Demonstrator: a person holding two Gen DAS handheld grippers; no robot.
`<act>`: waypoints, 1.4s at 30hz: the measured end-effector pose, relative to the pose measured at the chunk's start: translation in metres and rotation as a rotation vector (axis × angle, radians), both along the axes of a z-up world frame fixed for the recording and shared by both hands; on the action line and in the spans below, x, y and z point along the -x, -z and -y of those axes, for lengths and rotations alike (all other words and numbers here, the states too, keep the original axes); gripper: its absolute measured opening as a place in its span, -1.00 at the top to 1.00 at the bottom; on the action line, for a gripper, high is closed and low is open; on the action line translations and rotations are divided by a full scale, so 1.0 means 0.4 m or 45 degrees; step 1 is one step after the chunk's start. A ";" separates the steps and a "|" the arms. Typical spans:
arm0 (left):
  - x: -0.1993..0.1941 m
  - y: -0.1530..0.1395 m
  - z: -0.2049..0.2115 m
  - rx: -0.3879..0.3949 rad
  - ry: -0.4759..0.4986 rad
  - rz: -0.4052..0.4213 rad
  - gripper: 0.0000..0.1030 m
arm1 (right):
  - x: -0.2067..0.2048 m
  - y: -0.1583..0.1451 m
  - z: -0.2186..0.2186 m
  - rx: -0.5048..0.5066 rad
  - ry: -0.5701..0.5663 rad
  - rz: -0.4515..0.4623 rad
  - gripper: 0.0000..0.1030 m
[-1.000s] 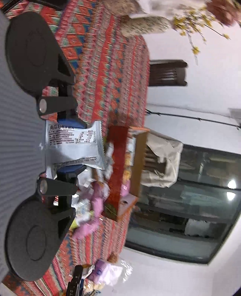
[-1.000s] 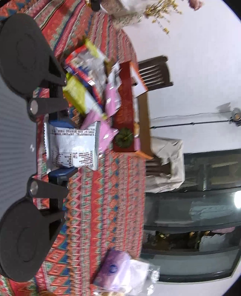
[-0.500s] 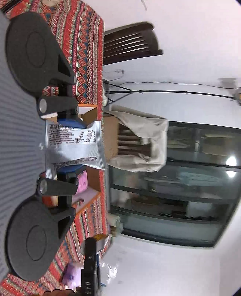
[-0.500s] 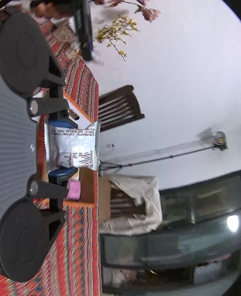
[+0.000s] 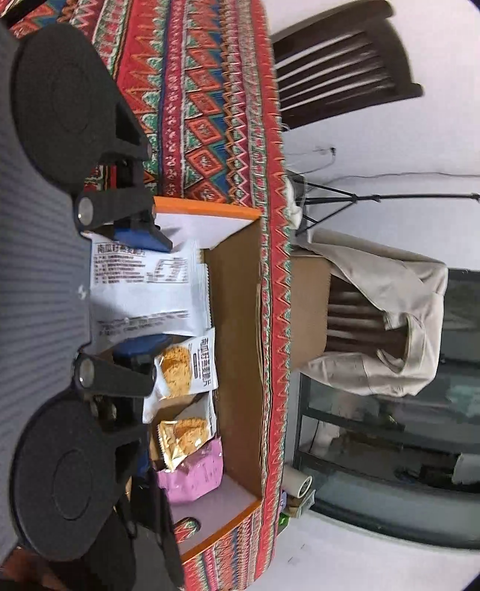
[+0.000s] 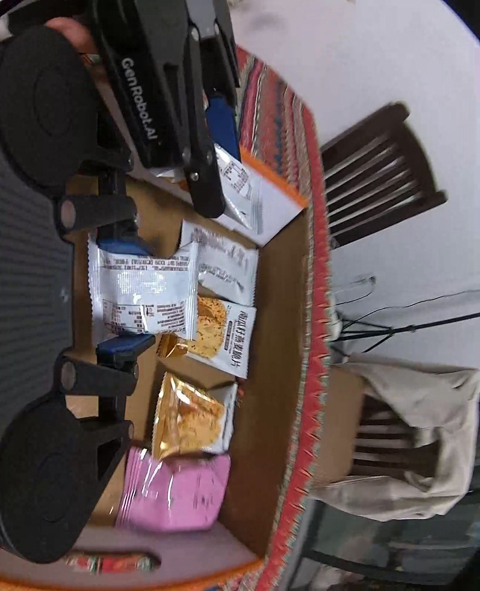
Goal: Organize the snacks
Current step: 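Place both white packets into the box and open both grippers, then move both tools back over the remaining snack pile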
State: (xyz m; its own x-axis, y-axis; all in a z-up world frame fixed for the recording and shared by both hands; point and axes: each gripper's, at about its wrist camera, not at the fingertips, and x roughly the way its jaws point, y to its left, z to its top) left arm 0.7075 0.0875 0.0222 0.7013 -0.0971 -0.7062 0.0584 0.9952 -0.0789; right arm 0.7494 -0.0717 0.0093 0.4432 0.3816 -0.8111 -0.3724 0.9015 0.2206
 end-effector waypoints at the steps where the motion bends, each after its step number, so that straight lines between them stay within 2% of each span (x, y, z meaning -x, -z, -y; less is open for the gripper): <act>1: -0.004 0.003 -0.004 0.035 0.003 -0.002 -0.08 | -0.008 0.010 -0.002 -0.006 0.005 -0.018 0.14; 3: -0.002 0.004 -0.005 0.070 0.022 -0.010 -0.13 | -0.011 0.024 -0.009 -0.019 -0.012 -0.042 0.11; 5: -0.002 0.001 -0.001 0.057 0.032 -0.005 -0.14 | -0.011 0.033 -0.025 -0.022 -0.051 -0.062 -0.09; 9: 0.021 -0.038 -0.005 0.046 0.021 0.014 -0.14 | -0.009 0.028 -0.041 0.003 -0.075 -0.042 -0.09; 11: 0.052 -0.078 -0.008 0.022 0.024 0.035 -0.15 | 0.009 0.000 -0.029 -0.003 -0.077 -0.026 -0.10; 16: 0.165 -0.190 -0.016 0.000 0.014 0.082 -0.53 | 0.078 -0.123 0.044 0.030 -0.067 0.096 -0.11; 18: 0.222 -0.229 -0.008 -0.003 0.030 0.081 -0.54 | 0.120 -0.185 0.092 0.026 -0.056 0.149 -0.13; 24: 0.417 -0.367 0.028 0.022 0.056 0.124 -0.71 | 0.289 -0.374 0.230 0.048 -0.044 0.317 -0.41; 25: 0.448 -0.386 0.032 0.026 0.059 0.129 -0.74 | 0.326 -0.401 0.252 0.043 -0.042 0.346 -0.50; 29: 0.589 -0.441 0.065 0.055 0.085 0.184 -0.87 | 0.478 -0.471 0.337 0.002 -0.049 0.420 -0.64; 36: 0.838 -0.467 0.124 0.066 0.133 0.302 -0.95 | 0.713 -0.490 0.447 -0.033 -0.034 0.496 -0.78; 39: 0.948 -0.455 0.142 0.074 0.136 0.355 -0.99 | 0.807 -0.483 0.478 -0.044 -0.032 0.530 -0.81; 42: 1.060 -0.421 0.170 0.023 0.144 0.425 -1.00 | 0.908 -0.467 0.510 -0.072 -0.032 0.571 -0.91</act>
